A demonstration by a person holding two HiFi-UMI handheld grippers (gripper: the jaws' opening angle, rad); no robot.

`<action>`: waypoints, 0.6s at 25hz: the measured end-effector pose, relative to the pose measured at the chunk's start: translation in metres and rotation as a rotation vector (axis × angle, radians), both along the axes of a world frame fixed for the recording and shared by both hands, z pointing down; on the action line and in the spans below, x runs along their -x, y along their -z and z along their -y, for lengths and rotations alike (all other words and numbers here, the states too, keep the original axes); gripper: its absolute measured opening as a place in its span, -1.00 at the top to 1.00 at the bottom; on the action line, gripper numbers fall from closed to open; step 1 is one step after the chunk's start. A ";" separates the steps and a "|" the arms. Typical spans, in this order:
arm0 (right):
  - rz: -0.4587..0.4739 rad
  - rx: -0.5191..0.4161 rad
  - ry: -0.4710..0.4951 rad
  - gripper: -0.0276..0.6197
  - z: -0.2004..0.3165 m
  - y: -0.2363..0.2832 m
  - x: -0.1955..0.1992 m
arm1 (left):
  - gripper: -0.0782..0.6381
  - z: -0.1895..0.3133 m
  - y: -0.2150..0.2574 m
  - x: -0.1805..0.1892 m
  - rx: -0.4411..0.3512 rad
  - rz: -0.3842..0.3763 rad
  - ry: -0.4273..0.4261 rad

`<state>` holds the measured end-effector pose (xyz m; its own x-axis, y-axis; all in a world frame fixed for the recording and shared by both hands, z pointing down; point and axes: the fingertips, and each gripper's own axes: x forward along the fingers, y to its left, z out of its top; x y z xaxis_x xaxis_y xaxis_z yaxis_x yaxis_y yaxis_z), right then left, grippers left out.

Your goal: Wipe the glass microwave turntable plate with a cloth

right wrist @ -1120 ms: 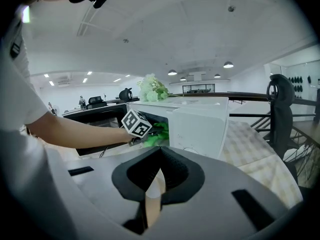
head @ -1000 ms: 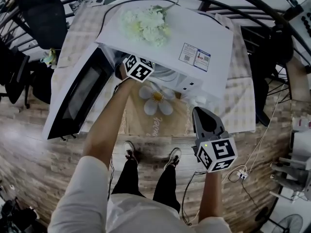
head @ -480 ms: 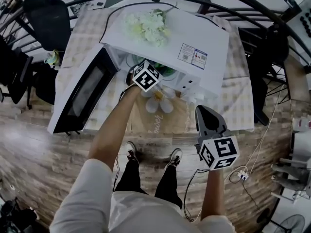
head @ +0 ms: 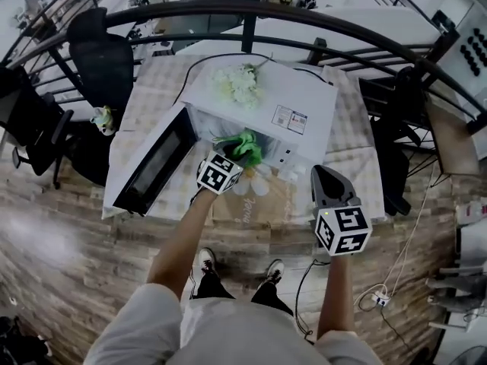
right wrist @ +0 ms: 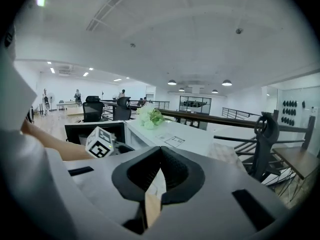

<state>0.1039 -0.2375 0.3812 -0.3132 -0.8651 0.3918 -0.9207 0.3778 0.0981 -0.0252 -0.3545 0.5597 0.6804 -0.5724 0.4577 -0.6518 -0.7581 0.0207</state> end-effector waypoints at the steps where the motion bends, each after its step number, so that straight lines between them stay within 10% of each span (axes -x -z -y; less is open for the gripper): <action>1: -0.015 -0.010 -0.009 0.87 0.001 0.008 -0.003 | 0.42 -0.007 0.017 0.009 -0.019 -0.024 0.035; 15: -0.065 -0.279 0.143 0.87 0.016 0.134 0.023 | 0.42 -0.076 0.274 0.081 -0.480 -0.085 0.202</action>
